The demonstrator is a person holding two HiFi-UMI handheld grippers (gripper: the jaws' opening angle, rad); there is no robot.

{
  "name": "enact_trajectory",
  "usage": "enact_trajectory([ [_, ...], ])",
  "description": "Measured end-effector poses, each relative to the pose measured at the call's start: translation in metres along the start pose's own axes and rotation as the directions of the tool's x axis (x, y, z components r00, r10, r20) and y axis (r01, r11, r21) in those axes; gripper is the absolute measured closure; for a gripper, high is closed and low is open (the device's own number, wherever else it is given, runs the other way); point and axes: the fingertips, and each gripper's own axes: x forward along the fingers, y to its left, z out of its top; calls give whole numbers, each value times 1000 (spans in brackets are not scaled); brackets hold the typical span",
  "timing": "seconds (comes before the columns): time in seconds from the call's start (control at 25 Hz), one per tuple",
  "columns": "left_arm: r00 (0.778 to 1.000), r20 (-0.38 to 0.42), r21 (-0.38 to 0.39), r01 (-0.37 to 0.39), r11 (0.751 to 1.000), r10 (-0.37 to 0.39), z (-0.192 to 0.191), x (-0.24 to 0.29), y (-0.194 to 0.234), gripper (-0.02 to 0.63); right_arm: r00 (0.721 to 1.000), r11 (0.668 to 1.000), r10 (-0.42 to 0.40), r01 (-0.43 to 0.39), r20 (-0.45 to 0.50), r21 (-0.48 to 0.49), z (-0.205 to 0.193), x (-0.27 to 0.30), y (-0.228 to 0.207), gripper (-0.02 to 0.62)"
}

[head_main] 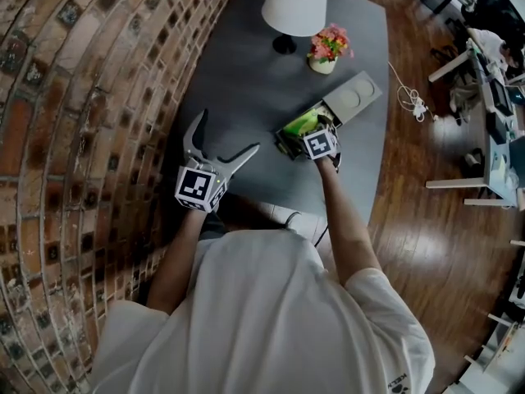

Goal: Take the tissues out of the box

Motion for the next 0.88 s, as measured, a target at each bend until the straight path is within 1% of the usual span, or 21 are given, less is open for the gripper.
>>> enact_trajectory([
  [0.12,1000,2,8,-13,1000,13,0,-6,-4,23,999,1000,-20,20,25,-13,-2,-8,4,50],
  [0.28,1000,-7,2,2,1000,-2,-5,-8,-12,23,994,999,-31,34,109,-25,8,-24,8,52],
  [0.36,1000,-2,-13,13,1000,-13,-5,-6,-15,32,989,1000,-23,24,145,-7,15,-33,9,54],
  [0.48,999,6,-28,35,999,-35,0,-4,-18,32,975,999,-26,20,221,31,31,-52,11,55],
  [0.56,999,11,-27,45,999,-44,3,-3,-19,32,958,998,-43,31,284,46,46,-70,12,55],
  [0.64,999,14,-27,51,998,-50,8,-1,-17,32,932,997,-64,43,358,68,64,-93,11,55],
  [0.72,998,10,-28,56,998,-56,15,2,-13,32,894,994,-96,62,437,90,84,-123,8,55],
  [0.8,998,11,-32,59,998,-58,26,7,-6,32,845,990,-135,91,517,110,105,-158,3,55],
  [0.88,999,12,-32,50,998,-50,36,11,1,32,785,984,-173,114,595,135,124,-195,-2,55],
])
